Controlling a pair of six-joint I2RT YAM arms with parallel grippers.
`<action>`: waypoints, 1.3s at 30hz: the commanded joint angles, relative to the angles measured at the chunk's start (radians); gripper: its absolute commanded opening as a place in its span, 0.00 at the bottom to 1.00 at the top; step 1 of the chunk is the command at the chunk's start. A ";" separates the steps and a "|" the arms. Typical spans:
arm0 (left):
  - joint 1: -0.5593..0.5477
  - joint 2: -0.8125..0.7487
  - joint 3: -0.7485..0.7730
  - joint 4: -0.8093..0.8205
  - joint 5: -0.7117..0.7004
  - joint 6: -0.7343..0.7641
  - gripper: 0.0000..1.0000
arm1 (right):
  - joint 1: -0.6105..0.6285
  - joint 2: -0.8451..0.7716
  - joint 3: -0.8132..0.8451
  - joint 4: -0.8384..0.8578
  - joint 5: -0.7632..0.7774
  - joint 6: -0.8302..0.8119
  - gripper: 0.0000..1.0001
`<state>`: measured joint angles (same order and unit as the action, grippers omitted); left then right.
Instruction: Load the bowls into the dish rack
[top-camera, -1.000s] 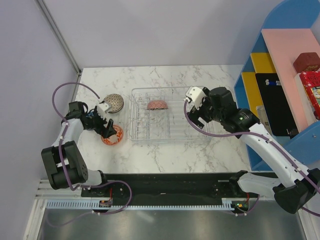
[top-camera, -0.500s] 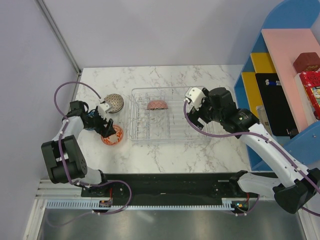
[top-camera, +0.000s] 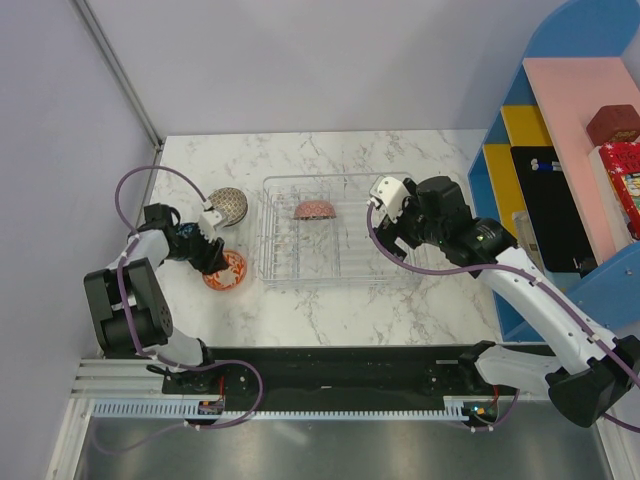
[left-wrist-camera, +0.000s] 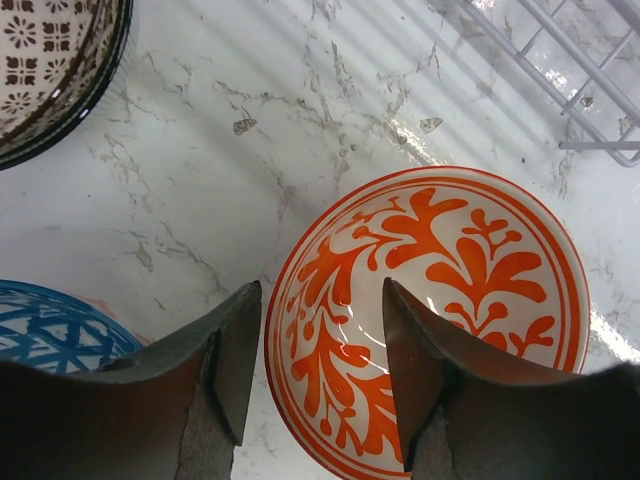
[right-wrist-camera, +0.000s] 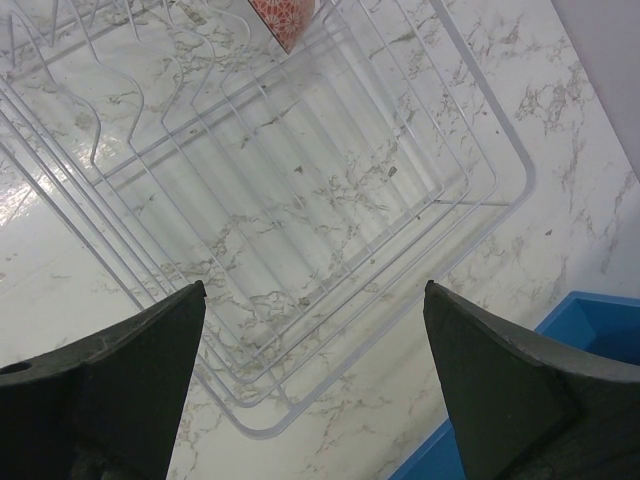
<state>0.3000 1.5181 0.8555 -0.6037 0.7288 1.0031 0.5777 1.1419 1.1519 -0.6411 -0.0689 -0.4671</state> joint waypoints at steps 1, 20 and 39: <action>0.001 0.036 0.005 0.002 -0.014 0.068 0.54 | -0.006 -0.008 -0.004 0.037 -0.026 0.012 0.97; -0.012 -0.037 0.037 -0.125 0.020 0.081 0.02 | -0.006 0.013 0.020 0.054 -0.071 0.047 0.97; -0.083 -0.293 0.353 -0.262 0.527 -0.127 0.02 | -0.033 0.301 0.380 0.040 -0.577 0.406 0.97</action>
<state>0.2779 1.2167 1.1301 -0.8673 1.0229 0.9981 0.5648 1.3819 1.4391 -0.6228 -0.4076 -0.2016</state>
